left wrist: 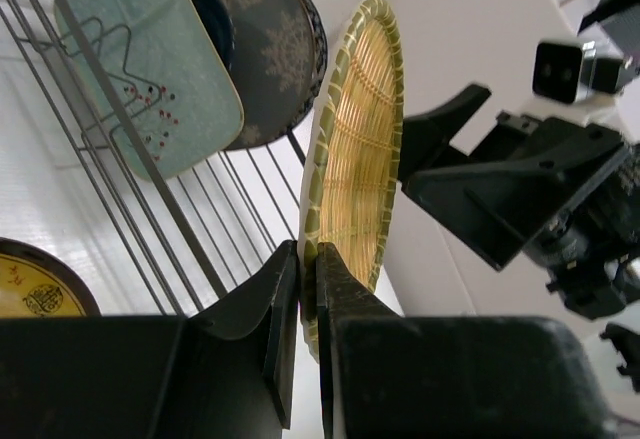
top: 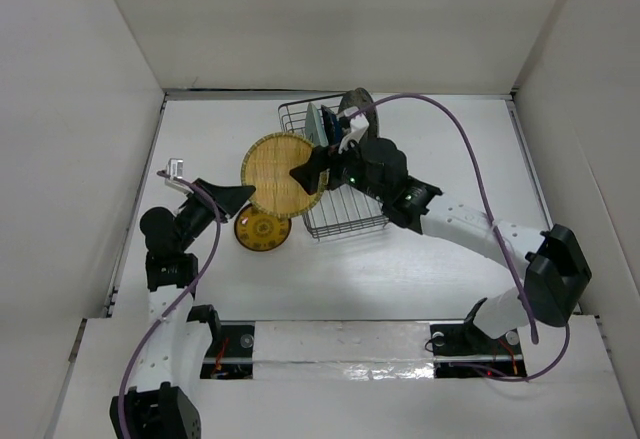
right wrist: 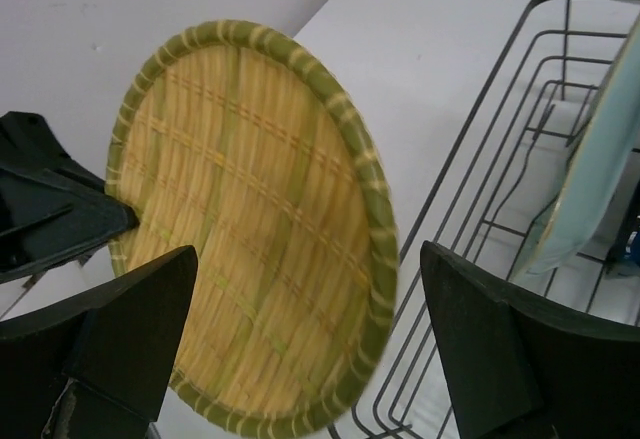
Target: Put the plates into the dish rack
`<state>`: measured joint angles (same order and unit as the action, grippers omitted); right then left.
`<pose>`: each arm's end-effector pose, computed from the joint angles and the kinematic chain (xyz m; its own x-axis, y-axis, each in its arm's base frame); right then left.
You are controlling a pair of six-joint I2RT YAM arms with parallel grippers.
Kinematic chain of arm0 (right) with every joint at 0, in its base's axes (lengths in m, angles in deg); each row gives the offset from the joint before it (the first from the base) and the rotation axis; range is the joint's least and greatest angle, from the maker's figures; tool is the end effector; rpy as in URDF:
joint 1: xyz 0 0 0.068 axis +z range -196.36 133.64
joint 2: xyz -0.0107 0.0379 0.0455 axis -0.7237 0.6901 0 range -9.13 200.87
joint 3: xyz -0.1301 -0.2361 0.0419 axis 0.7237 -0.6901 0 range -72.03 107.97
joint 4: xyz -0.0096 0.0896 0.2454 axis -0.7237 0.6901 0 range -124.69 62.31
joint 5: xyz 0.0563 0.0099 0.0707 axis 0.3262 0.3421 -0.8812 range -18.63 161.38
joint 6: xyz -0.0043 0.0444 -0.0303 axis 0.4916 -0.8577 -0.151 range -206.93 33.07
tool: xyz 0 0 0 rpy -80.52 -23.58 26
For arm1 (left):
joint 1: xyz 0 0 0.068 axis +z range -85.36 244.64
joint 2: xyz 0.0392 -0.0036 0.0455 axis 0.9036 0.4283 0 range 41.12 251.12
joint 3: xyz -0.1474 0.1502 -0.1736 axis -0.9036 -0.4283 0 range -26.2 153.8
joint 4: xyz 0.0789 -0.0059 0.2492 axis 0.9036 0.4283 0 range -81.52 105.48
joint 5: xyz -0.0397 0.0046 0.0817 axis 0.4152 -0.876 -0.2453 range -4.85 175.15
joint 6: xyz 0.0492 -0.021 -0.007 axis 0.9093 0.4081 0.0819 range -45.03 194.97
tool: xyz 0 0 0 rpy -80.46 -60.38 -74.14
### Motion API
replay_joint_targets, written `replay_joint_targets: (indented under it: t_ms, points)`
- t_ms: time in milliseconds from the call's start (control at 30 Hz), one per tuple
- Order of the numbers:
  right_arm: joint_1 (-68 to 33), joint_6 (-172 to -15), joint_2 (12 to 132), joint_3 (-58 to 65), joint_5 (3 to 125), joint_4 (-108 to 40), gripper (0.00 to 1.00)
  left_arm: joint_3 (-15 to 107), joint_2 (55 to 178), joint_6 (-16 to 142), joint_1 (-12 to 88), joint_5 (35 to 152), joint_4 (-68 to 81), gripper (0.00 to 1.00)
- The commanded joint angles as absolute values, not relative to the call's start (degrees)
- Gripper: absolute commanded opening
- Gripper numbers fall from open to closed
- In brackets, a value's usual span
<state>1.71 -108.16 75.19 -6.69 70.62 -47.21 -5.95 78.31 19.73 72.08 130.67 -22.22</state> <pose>0.2362 0.2637 0.3410 -0.3427 0.1605 -0.9256 -0.6743 0.6440 0.3613 0.1597 -0.0049 0.2826 -0.3555 -0.6270 -0.6932 0.5338 0.4726 -0.7012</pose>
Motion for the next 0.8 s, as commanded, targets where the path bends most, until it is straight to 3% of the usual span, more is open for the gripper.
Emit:
replay_joint_targets:
  t_ms: [0, 100, 133, 200, 233, 300, 333, 433, 500, 533, 567, 667, 767]
  points:
    - [0.3, -109.1, 75.3, -3.7, 65.5, -51.7, 0.93, -1.7, 78.6, 22.7, 71.1, 137.4, -28.4, 0.0]
    - [-1.0, -111.2, 75.1, -6.0, 60.3, -56.7, 0.59, 1.7, 79.3, 26.8, 70.5, 137.3, -21.6, 0.0]
    - [-1.5, -111.4, 75.2, -6.7, 57.6, -57.4, 0.41, 3.1, 79.7, 29.0, 70.5, 137.1, -20.3, 0.0]
    - [-1.5, -111.9, 75.5, -7.1, 55.8, -58.6, 0.26, 4.0, 80.1, 30.3, 70.5, 136.9, -18.0, 0.0]
    - [-2.2, -112.0, 75.6, -7.3, 54.7, -58.8, 0.11, 4.5, 80.1, 31.1, 70.5, 136.7, -17.7, 0.0]
    - [-2.2, -112.2, 75.3, -7.8, 54.8, -58.8, 0.0, 5.4, 80.4, 32.3, 70.5, 135.7, -15.9, 0.0]
    - [-2.2, -112.2, 74.8, -8.0, 55.3, -58.7, 0.0, 6.4, 80.9, 33.5, 70.5, 135.5, -15.2, 0.0]
    - [-2.9, -111.9, 74.1, -7.3, 57.2, -57.4, 0.0, 7.6, 81.2, 34.7, 70.0, 134.1, -13.8, 0.14]
    - [-2.9, -111.9, 73.4, -6.1, 60.0, -55.4, 0.0, 10.1, 81.5, 36.3, 70.0, 132.3, -11.0, 0.32]
    - [-3.5, -111.9, 73.1, -5.6, 61.1, -55.4, 0.0, 10.1, 81.6, 37.1, 70.0, 131.2, -11.0, 0.32]
    - [-3.5, -111.8, 72.8, -5.2, 62.6, -54.4, 0.0, 11.8, 81.7, 38.0, 70.0, 130.0, -8.2, 0.43]
    - [-4.0, -110.9, 71.7, -2.8, 68.3, -51.6, 0.0, 14.8, 81.6, 43.8, 70.0, 123.8, -0.8, 0.61]
    - [-4.0, -109.0, 71.6, 0.6, 74.8, -48.4, 0.0, 16.6, 80.9, 48.4, 68.7, 116.3, 4.7, 0.69]
